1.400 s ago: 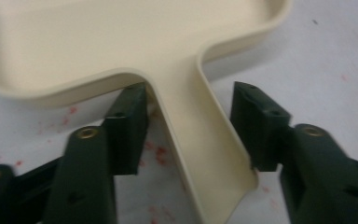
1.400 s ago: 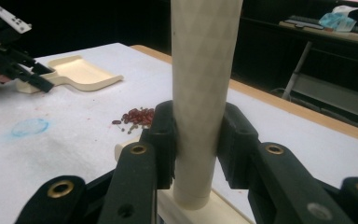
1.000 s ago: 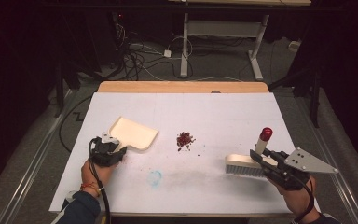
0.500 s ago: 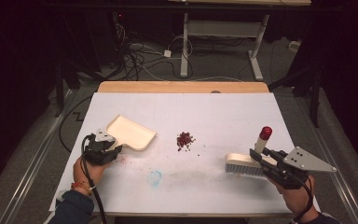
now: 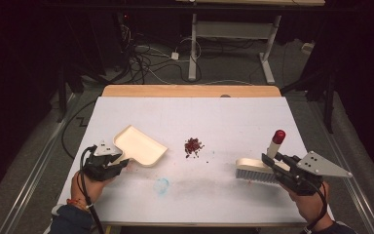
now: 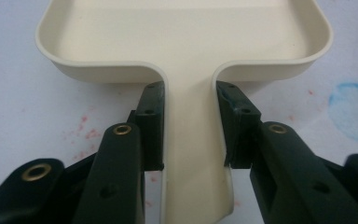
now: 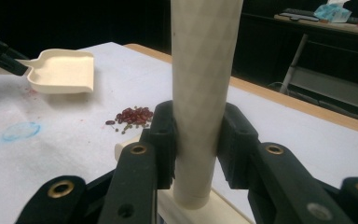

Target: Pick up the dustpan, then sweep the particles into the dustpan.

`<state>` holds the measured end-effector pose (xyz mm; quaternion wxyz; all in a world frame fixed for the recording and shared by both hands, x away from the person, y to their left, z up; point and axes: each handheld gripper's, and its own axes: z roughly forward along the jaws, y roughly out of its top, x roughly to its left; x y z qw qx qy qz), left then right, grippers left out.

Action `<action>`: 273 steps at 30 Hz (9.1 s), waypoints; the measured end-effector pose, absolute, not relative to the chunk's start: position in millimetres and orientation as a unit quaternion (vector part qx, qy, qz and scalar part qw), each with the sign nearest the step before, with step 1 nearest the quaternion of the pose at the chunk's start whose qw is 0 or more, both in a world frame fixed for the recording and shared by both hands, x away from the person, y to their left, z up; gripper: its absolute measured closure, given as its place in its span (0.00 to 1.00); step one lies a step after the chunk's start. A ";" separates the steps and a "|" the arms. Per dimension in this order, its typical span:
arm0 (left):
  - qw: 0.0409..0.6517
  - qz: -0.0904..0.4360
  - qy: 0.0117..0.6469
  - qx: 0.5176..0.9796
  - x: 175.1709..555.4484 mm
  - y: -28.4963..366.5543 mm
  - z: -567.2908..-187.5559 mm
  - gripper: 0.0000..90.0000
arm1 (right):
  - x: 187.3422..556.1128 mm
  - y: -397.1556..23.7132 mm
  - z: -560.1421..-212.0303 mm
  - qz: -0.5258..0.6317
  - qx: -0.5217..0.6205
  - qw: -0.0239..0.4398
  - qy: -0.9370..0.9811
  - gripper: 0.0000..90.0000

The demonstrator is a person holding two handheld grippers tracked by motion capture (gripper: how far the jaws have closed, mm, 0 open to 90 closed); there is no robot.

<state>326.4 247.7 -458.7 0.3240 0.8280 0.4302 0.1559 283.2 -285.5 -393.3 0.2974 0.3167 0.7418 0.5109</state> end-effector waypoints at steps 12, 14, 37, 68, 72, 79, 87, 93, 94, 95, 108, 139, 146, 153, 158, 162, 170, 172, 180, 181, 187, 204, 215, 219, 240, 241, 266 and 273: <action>0.317 0.119 0.397 0.853 305.3 228.3 -463.0 0.71 | 297.8 -278.0 -388.8 0.518 0.316 0.297 0.737 0.78; 0.313 0.115 0.395 0.856 303.5 225.7 -466.0 0.71 | 303.3 -276.4 -388.0 0.519 0.323 0.295 0.734 0.78; 0.299 0.112 0.347 0.882 300.1 201.4 -469.4 0.71 | 451.2 -170.4 -368.8 0.504 0.333 0.307 0.736 0.78; 0.280 0.109 0.338 0.892 319.8 163.3 -477.1 0.71 | 398.0 -124.7 -419.6 0.520 0.288 0.263 0.760 0.79; 0.278 0.110 0.345 0.890 322.6 155.5 -477.8 0.71 | 387.9 -120.2 -419.5 0.515 0.289 0.267 0.762 0.79; 0.273 0.108 0.361 0.885 323.8 143.6 -474.5 0.71 | 373.8 -113.3 -420.5 0.508 0.300 0.276 0.759 0.78; 0.272 0.108 0.374 0.880 324.7 136.5 -475.5 0.71 | 358.8 -103.6 -419.8 0.502 0.301 0.281 0.761 0.78; 0.274 0.108 0.374 0.879 326.3 136.9 -476.3 0.70 | 345.5 -91.7 -420.4 0.504 0.285 0.274 0.768 0.78; 0.274 0.108 0.374 0.879 326.4 136.7 -476.6 0.71 | 343.0 -90.1 -419.6 0.505 0.283 0.270 0.770 0.78; 0.274 0.108 0.374 0.880 326.4 136.6 -476.5 0.71 | 343.0 -90.1 -419.6 0.505 0.283 0.270 0.770 0.78; 0.277 0.111 0.366 0.881 327.0 139.4 -476.7 0.70 | 331.5 -85.8 -415.7 0.516 0.274 0.246 0.773 0.79; 0.265 0.106 0.326 0.901 316.8 176.3 -469.8 0.70 | 342.6 -193.5 -381.3 0.519 0.321 0.293 0.736 0.79; 0.261 0.093 0.309 0.910 306.4 170.1 -467.3 0.70 | 336.0 -212.7 -388.7 0.501 0.329 0.289 0.747 0.79; 0.255 0.089 0.293 0.917 302.1 154.7 -466.6 0.70 | 337.5 -210.5 -404.5 0.484 0.333 0.279 0.759 0.78; 0.252 0.085 0.294 0.918 302.7 150.4 -469.2 0.70 | 332.4 -201.4 -406.5 0.480 0.318 0.282 0.768 0.78; 0.251 0.086 0.295 0.918 302.8 147.8 -470.3 0.70 | 325.4 -189.0 -407.6 0.480 0.298 0.277 0.778 0.78; 0.253 0.088 0.301 0.915 304.6 147.8 -471.3 0.70 | 306.8 -167.9 -410.5 0.496 0.253 0.248 0.793 0.78; 0.254 0.086 0.303 0.915 305.1 148.3 -471.4 0.70 | 303.5 -166.3 -409.2 0.503 0.249 0.238 0.792 0.78; 0.254 0.089 0.304 0.914 305.8 149.0 -471.7 0.70 | 299.3 -171.7 -400.0 0.524 0.249 0.253 0.774 0.78; 0.254 0.089 0.304 0.914 305.7 149.0 -471.9 0.70 | 302.3 -175.1 -399.6 0.526 0.260 0.264 0.766 0.78; 0.253 0.091 0.306 0.913 305.5 147.4 -472.2 0.70 | 313.2 -176.0 -406.4 0.502 0.289 0.290 0.762 0.78; 0.244 0.097 0.302 0.917 303.3 144.9 -472.4 0.70 | 285.3 -221.2 -401.6 0.480 0.271 0.250 0.796 0.78; 0.243 0.094 0.302 0.917 304.4 145.0 -474.3 0.70 | 291.8 -184.3 -403.6 0.503 0.240 0.242 0.794 0.78; 0.243 0.093 0.301 0.917 304.6 145.8 -474.5 0.70 | 291.2 -183.4 -401.3 0.519 0.233 0.233 0.789 0.78; 0.243 0.092 0.302 0.917 304.9 146.3 -474.4 0.70 | 305.0 -176.8 -407.0 0.505 0.253 0.284 0.775 0.78; 0.243 0.092 0.302 0.917 304.9 146.3 -474.2 0.70 | 304.9 -174.6 -408.9 0.510 0.256 0.275 0.774 0.78; 0.246 0.088 0.304 0.916 305.8 148.7 -474.7 0.70 | 346.1 -132.7 -420.6 0.523 0.255 0.294 0.758 0.78; 0.248 0.090 0.313 0.912 307.5 154.3 -473.9 0.70 | 322.2 -121.1 -415.7 0.529 0.221 0.270 0.774 0.78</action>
